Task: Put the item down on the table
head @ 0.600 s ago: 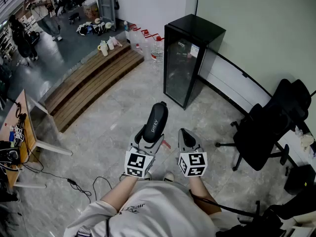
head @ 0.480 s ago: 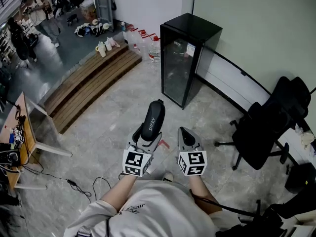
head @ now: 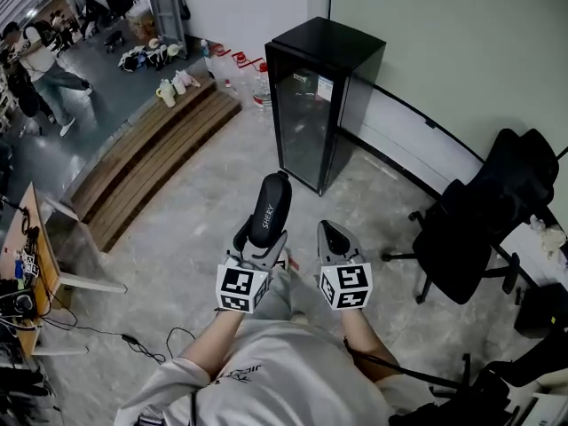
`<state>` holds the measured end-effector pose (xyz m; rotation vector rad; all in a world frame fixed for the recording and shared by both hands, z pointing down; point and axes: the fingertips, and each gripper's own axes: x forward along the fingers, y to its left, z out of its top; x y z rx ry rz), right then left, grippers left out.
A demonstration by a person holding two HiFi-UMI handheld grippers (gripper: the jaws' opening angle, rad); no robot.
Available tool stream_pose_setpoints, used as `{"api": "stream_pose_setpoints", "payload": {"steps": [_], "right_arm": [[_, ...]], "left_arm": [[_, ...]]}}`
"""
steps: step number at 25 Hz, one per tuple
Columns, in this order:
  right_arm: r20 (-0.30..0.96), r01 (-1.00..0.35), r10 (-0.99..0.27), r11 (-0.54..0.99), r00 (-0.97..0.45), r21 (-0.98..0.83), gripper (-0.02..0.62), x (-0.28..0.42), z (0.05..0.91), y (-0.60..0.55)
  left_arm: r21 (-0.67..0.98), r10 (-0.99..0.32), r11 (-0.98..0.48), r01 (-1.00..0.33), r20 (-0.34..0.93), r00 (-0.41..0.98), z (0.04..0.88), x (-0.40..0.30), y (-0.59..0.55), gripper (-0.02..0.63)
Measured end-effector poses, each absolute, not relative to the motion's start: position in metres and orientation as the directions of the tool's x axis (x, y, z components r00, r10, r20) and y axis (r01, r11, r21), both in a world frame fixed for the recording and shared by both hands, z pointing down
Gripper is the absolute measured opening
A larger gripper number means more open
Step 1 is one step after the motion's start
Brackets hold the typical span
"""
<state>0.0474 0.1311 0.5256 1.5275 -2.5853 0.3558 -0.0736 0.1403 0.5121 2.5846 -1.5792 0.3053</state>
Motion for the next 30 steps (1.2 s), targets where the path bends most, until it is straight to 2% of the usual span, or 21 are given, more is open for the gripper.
{"api": "stream_pose_setpoints", "payload": {"steps": [8, 14, 21, 30], "right_arm": [[0.239, -0.904, -0.872, 0.412, -0.428, -0.117, 0.003, 0.051, 0.533, 0.014], [0.237, -0.927, -0.896, 0.357, -0.375, -0.118, 0.003, 0.034, 0.521, -0.085], [0.203, -0.920, -0.897, 0.378, -0.392, -0.104, 0.003, 0.008, 0.499, -0.179], [0.183, -0.905, -0.887, 0.419, -0.425, -0.068, 0.003, 0.028, 0.479, -0.249]], "left_arm": [[0.010, -0.853, -0.479, -0.878, 0.230, 0.468, 0.535, -0.082, 0.009, 0.334], [-0.006, -0.817, -0.550, -0.835, 0.215, 0.536, 0.523, -0.089, -0.085, 0.334], [-0.010, -0.806, -0.566, -0.825, 0.216, 0.551, 0.503, -0.096, -0.175, 0.334], [0.002, -0.829, -0.537, -0.844, 0.189, 0.527, 0.492, -0.069, -0.238, 0.334]]}}
